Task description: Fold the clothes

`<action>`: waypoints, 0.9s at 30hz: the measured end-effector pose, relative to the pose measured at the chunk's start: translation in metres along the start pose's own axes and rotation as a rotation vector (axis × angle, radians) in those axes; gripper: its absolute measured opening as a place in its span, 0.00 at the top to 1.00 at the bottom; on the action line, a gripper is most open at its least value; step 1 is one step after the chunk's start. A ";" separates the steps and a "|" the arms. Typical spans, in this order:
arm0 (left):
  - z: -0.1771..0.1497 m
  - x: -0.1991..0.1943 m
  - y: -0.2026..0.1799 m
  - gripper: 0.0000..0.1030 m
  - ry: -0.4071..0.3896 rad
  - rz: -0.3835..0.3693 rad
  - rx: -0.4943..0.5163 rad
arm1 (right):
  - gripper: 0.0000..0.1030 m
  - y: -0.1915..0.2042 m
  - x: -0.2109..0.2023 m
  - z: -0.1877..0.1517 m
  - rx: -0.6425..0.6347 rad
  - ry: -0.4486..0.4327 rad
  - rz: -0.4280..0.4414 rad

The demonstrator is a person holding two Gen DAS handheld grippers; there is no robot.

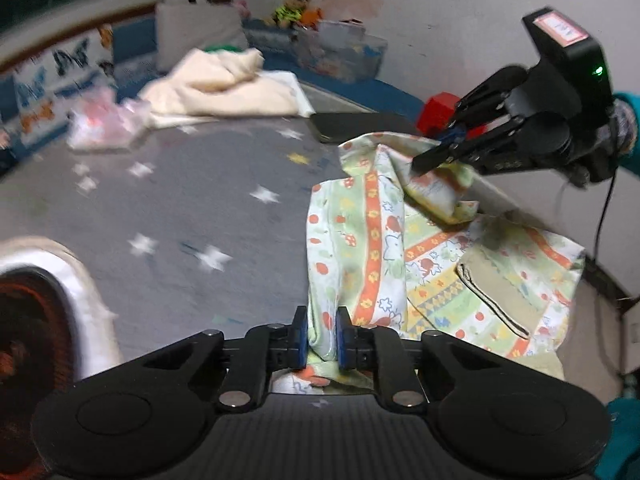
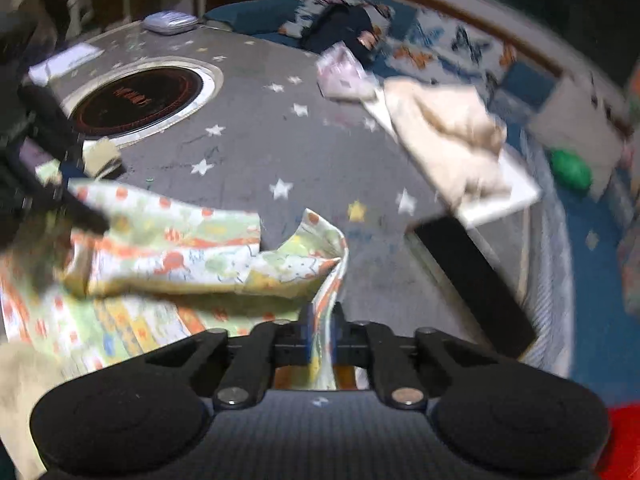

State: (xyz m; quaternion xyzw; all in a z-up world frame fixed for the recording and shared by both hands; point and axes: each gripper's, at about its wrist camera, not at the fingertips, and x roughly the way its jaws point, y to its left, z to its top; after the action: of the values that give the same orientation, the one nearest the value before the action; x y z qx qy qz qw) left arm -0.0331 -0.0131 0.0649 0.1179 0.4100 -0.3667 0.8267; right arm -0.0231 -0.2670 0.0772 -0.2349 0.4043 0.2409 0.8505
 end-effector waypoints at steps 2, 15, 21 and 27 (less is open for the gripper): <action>0.003 -0.006 0.009 0.86 0.000 0.026 0.032 | 0.97 0.005 0.001 0.015 -0.058 -0.025 -0.044; 0.046 -0.026 0.099 0.85 -0.038 0.301 -0.033 | 0.96 0.006 0.063 0.111 -0.116 -0.284 -0.290; 0.068 -0.013 0.143 0.79 -0.108 0.471 -0.143 | 0.79 -0.003 0.082 0.123 -0.003 -0.316 -0.264; 0.067 -0.013 0.172 0.68 -0.131 0.596 -0.277 | 0.68 0.015 0.073 0.096 0.007 -0.246 -0.086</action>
State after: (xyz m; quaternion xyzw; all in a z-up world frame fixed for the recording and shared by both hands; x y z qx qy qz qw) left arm 0.1222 0.0809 0.0991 0.0955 0.3494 -0.0563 0.9304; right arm 0.0634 -0.1822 0.0694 -0.2178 0.2875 0.2300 0.9039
